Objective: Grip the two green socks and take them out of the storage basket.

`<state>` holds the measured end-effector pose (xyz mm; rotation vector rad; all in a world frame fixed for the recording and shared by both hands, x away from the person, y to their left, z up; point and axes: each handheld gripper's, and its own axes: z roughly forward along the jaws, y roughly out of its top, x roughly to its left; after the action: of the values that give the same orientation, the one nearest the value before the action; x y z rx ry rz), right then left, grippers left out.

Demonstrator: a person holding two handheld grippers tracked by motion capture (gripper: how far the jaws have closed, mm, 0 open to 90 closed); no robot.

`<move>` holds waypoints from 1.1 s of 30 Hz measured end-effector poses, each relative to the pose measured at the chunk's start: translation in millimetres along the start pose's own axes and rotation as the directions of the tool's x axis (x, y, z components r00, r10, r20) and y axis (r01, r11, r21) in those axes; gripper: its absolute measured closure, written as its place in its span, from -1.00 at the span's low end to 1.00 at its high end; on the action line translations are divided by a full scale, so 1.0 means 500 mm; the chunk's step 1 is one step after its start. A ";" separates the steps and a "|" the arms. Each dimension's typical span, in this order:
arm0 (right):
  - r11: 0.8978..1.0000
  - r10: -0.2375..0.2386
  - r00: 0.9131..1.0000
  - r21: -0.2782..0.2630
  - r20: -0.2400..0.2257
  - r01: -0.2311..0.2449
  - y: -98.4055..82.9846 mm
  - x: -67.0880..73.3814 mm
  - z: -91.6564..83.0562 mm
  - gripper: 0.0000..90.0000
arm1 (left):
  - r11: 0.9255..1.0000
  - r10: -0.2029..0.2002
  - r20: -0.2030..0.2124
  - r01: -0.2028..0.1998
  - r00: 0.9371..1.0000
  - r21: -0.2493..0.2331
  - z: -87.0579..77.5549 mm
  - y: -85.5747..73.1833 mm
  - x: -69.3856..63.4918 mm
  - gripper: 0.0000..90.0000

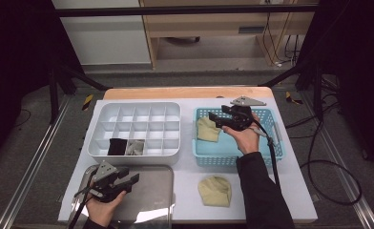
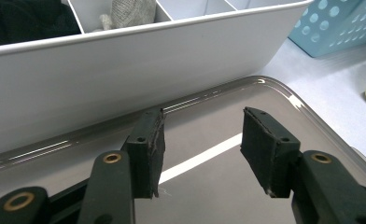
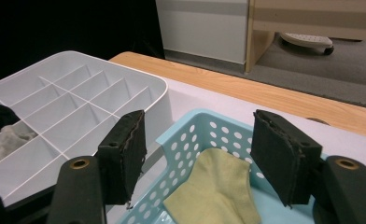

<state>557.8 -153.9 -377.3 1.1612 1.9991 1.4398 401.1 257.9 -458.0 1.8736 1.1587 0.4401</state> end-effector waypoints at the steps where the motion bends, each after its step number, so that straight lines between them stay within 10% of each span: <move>1: 1.000 -0.002 1.000 -0.001 0.002 0.002 0.000 -0.002 0.005 -0.21 | 1.000 0.001 0.000 -0.001 1.000 0.000 0.001 0.000 0.000 0.07; 33: 0.985 -0.006 1.000 0.172 0.002 0.005 -0.077 -0.056 0.131 -0.13 | 1.000 0.000 -0.001 0.000 1.000 0.006 0.002 -0.001 0.002 0.08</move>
<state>606.6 -143.9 -441.1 1.2258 2.1578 1.2828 402.1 258.5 -459.0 1.8783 1.1621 0.4386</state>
